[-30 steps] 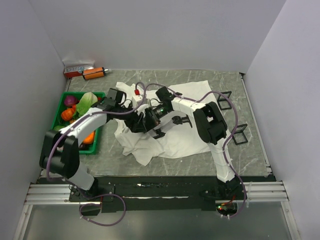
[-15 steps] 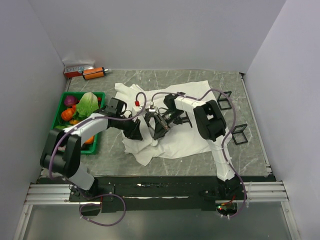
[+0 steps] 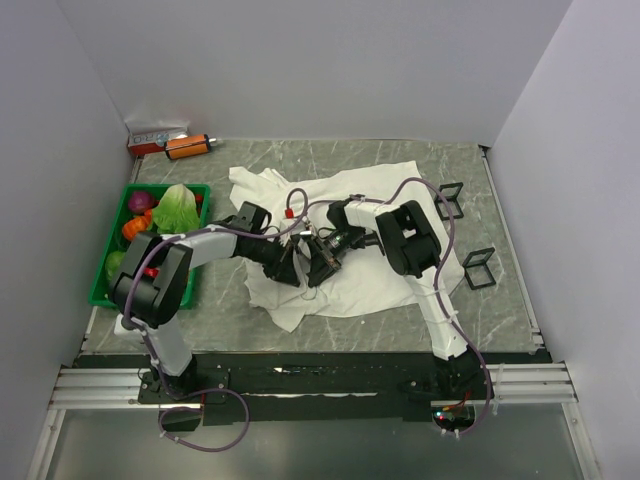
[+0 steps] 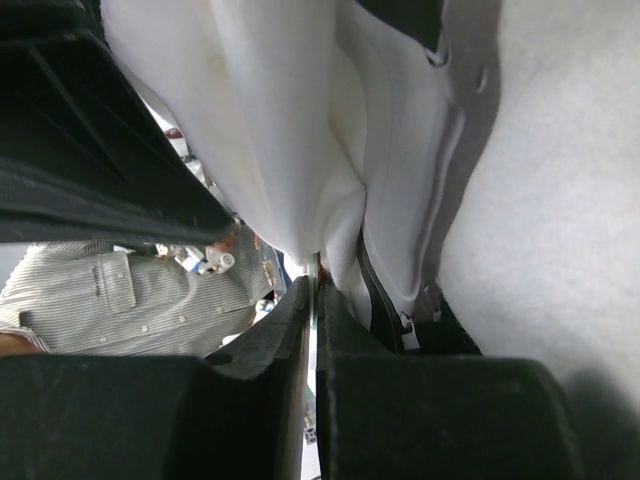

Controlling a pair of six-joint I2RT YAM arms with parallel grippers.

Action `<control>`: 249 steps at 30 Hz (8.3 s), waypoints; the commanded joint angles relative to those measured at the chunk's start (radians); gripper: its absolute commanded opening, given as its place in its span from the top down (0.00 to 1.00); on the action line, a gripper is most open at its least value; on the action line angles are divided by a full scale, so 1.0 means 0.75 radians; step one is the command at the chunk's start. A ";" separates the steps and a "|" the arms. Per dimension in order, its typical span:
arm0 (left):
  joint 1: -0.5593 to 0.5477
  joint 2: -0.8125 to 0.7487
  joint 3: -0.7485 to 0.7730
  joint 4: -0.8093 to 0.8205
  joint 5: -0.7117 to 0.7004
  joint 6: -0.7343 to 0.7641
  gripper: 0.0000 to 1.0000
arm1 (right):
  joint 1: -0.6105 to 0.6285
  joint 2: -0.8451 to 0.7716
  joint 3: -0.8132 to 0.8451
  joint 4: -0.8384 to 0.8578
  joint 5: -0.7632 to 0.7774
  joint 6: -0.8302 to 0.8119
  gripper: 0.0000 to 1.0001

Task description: Remove the brooch from the garment

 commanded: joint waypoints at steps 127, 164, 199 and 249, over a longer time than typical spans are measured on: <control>0.241 -0.130 0.613 -0.231 -0.037 0.010 0.23 | -0.098 -0.654 0.036 0.482 0.223 0.102 1.00; 0.127 0.013 0.791 -0.194 0.047 0.125 0.23 | -0.153 -0.715 0.175 0.370 0.033 -0.019 1.00; 0.116 0.191 0.973 -0.444 0.278 0.225 0.47 | -0.159 -0.685 0.171 0.435 0.045 0.080 1.00; 0.084 -0.009 0.459 -0.090 0.209 -0.124 0.30 | -0.192 -0.683 -0.354 0.292 -0.135 -0.110 1.00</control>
